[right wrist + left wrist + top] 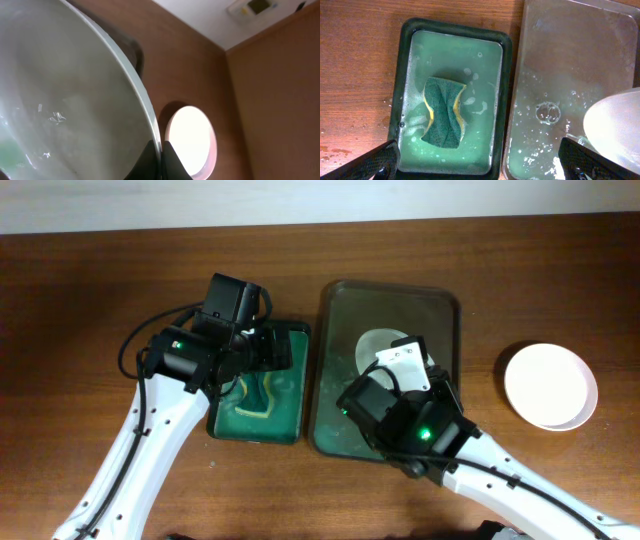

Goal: Clean dirty plates on tray and stack at the side
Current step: 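Lift the white plate off the brown tray with the right gripper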

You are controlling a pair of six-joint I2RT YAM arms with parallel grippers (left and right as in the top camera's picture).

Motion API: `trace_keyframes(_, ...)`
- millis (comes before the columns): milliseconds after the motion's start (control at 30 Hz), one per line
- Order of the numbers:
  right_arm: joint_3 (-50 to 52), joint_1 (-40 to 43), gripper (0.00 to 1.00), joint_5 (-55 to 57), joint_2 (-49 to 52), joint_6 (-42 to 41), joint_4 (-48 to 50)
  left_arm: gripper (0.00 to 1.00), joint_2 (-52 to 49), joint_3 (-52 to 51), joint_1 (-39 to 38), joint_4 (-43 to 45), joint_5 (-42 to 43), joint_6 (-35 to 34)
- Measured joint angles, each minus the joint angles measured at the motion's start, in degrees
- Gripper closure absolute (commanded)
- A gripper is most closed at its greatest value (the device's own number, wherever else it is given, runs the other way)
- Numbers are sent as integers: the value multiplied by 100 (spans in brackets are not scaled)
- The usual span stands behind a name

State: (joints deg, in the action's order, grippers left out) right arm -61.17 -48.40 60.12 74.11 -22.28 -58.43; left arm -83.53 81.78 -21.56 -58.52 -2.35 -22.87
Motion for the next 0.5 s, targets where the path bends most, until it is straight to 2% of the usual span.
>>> trace_keyframes(233,0,-719,96,1003,-2,0,-28,1,0,0,0,-4,0,0)
trace_keyframes(500,0,-752,96,1187,0,0,-31,1,0,0,0,-4,0,0)
